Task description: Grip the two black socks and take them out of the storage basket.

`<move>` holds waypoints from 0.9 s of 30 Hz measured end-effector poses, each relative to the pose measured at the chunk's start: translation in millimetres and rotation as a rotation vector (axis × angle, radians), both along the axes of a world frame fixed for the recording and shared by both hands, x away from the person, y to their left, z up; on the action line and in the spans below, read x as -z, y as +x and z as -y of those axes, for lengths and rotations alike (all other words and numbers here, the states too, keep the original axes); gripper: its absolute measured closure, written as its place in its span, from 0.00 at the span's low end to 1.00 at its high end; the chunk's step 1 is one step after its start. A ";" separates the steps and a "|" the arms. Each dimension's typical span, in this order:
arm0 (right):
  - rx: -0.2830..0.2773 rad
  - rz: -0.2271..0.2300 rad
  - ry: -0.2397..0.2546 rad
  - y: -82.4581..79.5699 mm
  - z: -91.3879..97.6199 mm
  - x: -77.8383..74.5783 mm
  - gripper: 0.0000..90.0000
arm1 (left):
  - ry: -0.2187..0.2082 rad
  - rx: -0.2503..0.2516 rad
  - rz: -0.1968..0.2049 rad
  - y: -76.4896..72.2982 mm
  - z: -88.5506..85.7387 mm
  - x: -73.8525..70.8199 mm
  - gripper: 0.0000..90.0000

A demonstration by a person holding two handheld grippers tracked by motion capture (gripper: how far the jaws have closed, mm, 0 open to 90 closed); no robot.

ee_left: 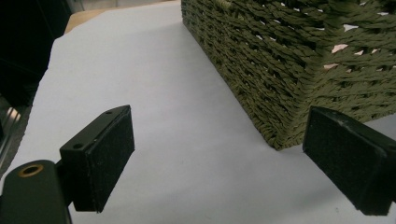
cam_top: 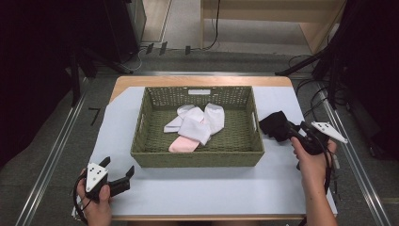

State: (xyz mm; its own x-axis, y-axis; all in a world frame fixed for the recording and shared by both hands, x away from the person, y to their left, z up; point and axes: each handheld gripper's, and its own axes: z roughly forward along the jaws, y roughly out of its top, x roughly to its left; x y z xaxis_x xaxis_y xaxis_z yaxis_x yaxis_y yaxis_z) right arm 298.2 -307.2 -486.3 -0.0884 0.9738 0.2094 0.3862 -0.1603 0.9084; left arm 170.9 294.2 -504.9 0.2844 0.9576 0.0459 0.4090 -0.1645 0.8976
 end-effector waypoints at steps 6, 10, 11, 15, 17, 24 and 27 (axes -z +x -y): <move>-0.045 0.034 -0.006 -24.6 13.7 7.0 0.39 | -0.001 -0.017 0.007 -0.9 -0.8 -0.3 0.16; -0.067 0.058 0.060 -43.5 22.6 11.2 0.29 | -0.003 -0.020 0.010 -1.1 -0.5 -0.2 0.16; -0.076 0.073 0.077 -48.4 24.8 12.2 0.26 | -0.004 -0.021 0.009 -1.0 -0.8 -0.3 0.16; -0.091 0.068 0.048 -68.3 34.1 17.3 0.16 | -0.010 -0.025 0.006 -0.5 -1.1 -0.2 0.16; -0.097 0.064 0.044 -76.0 39.3 19.0 0.16 | -0.011 -0.026 0.005 -0.6 -1.2 -0.3 0.16; -0.118 0.062 -0.027 -101.1 56.3 23.7 0.00 | -0.017 -0.026 0.008 -0.6 -1.7 -0.1 0.16; -0.092 0.055 -0.020 -110.1 61.4 24.6 0.00 | -0.017 -0.026 0.007 -0.7 -1.9 -0.2 0.16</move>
State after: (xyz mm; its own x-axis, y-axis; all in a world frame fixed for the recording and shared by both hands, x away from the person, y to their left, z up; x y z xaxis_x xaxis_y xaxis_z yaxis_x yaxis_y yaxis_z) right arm 188.1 -368.5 -510.9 -0.1884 0.9650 0.1823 0.3482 -0.1080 0.9312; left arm 170.2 296.1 -504.7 0.2589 0.9654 0.0317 0.4063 -0.1386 0.9031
